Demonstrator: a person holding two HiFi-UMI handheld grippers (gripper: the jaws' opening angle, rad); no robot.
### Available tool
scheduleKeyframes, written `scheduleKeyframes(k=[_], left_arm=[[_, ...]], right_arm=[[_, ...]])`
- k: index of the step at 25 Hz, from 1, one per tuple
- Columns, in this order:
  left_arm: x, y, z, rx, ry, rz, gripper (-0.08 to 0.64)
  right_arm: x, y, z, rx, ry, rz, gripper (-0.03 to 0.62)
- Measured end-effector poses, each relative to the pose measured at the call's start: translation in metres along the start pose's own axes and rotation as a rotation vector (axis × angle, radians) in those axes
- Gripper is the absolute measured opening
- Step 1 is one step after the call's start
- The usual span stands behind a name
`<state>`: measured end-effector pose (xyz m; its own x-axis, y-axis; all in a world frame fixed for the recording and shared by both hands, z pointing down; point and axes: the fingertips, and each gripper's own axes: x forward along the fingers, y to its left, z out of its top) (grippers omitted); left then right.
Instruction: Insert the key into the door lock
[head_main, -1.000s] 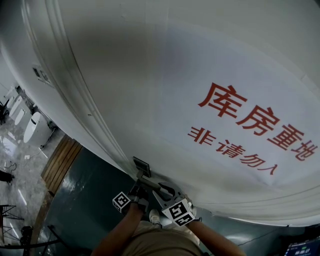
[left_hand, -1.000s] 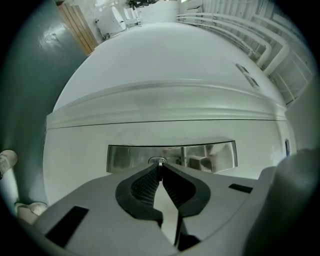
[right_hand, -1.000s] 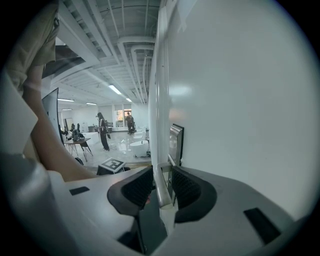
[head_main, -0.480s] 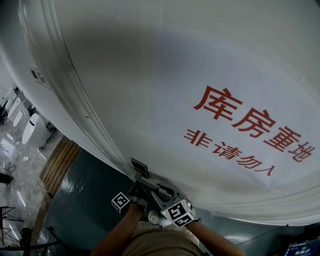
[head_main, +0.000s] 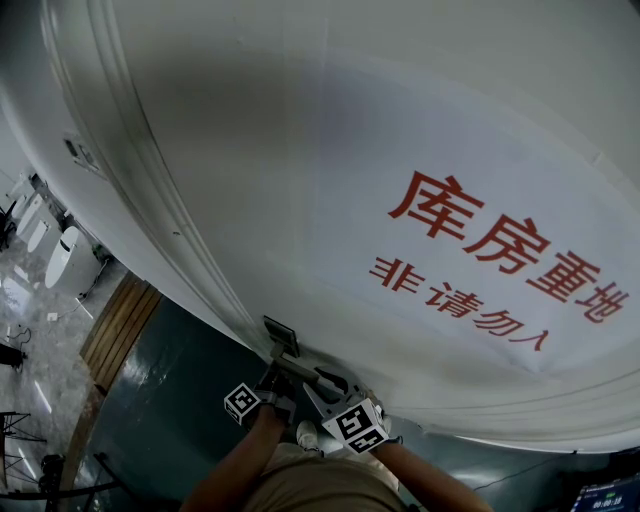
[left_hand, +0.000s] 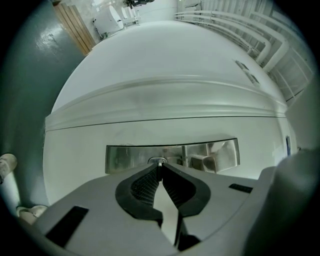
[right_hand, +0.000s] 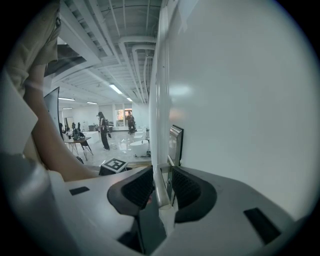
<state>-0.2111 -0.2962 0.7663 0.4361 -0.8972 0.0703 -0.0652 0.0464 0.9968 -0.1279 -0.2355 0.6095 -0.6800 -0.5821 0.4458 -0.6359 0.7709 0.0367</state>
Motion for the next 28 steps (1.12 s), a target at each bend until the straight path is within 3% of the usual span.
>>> scheduleKeyframes(k=[28], left_arm=[[0.0065, 0.001, 0.0004, -0.008, -0.011, -0.003, 0.032]], right_arm=[[0.0004, 0.0042, -0.0036, 0.029, 0.006, -0.006, 0.121]])
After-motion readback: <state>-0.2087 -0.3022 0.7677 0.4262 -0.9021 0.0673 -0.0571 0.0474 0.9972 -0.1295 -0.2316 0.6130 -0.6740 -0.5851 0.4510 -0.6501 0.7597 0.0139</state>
